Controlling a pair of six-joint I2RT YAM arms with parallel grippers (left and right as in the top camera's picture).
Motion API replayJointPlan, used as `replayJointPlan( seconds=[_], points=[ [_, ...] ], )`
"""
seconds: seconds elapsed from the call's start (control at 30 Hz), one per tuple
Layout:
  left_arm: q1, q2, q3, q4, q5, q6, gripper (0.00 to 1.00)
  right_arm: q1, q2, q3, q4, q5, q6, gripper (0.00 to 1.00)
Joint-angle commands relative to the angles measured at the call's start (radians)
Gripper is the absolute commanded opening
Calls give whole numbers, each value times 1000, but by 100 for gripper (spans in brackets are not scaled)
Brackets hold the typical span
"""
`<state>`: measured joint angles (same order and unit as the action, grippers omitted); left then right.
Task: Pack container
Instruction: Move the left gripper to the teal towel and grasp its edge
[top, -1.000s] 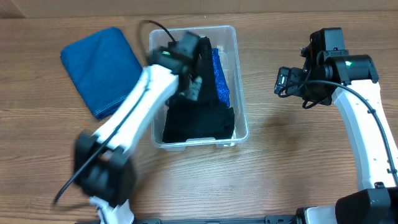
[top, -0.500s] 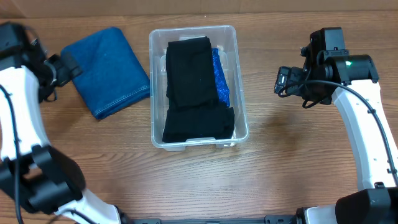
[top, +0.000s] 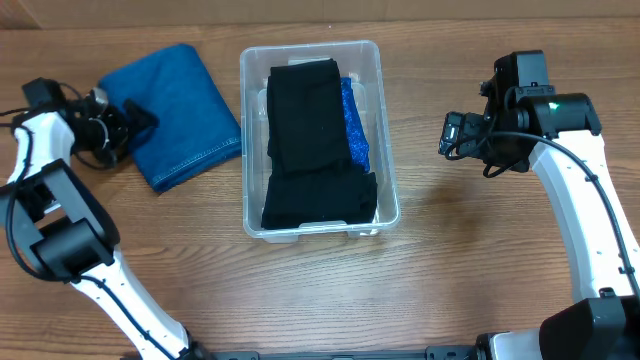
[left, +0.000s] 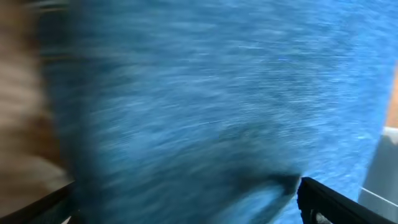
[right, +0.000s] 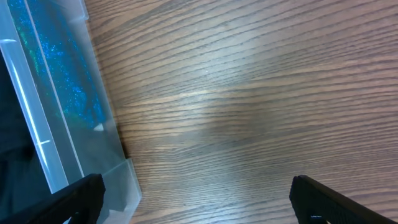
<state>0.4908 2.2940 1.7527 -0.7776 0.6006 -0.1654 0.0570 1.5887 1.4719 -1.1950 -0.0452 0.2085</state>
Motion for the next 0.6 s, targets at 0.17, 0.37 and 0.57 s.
replayJointPlan(
  seconds=[0.17,0.37,0.57],
  points=[
    [-119,39,-7,-9,195,-41,4,0,-8,-1,3,-2,-27,100],
    [-120,-253,-7,-85,205,-14,4,0,-8,-1,-7,-2,-26,100],
    [-244,-731,-7,-72,122,-34,4,0,-8,-1,-10,-3,-26,100]
  ],
)
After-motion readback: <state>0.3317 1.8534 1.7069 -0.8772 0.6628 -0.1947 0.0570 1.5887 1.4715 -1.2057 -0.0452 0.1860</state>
